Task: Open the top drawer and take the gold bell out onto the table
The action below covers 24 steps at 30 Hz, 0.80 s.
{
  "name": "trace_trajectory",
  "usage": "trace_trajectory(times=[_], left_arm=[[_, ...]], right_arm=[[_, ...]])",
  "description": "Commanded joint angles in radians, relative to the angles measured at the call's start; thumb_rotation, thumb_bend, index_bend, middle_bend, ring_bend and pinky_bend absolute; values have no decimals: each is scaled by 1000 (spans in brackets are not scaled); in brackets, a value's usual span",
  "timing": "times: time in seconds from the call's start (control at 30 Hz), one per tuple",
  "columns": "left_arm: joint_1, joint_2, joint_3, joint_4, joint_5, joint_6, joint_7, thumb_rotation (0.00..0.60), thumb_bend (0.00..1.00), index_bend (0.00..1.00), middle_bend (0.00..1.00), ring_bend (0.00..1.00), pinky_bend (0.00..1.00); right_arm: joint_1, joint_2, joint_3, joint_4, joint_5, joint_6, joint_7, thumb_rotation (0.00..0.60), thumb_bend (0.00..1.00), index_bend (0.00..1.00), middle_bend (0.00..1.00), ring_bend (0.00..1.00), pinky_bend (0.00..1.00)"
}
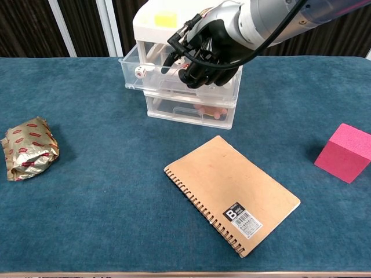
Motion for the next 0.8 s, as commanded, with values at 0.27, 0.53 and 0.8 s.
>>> trace_trajectory(times=[0.27,0.53,0.8], left_arm=[[0,0,0,0,0,0,-1,600,201,90,0,0,0],[0,0,0,-1,0,0,0,600,202,91,0,0,0],[0,1,0,-2,0,-1,2,600,201,91,0,0,0]], right_arm=[[12,15,-30,-1,-19,-21,20,600,767,148,870,994,1000],[25,43,-51,-11,-37,-63,39,600,768,163,870,993,1000],[49,62,-79,-9,-46,-99,63,600,768,165,870,993,1000]])
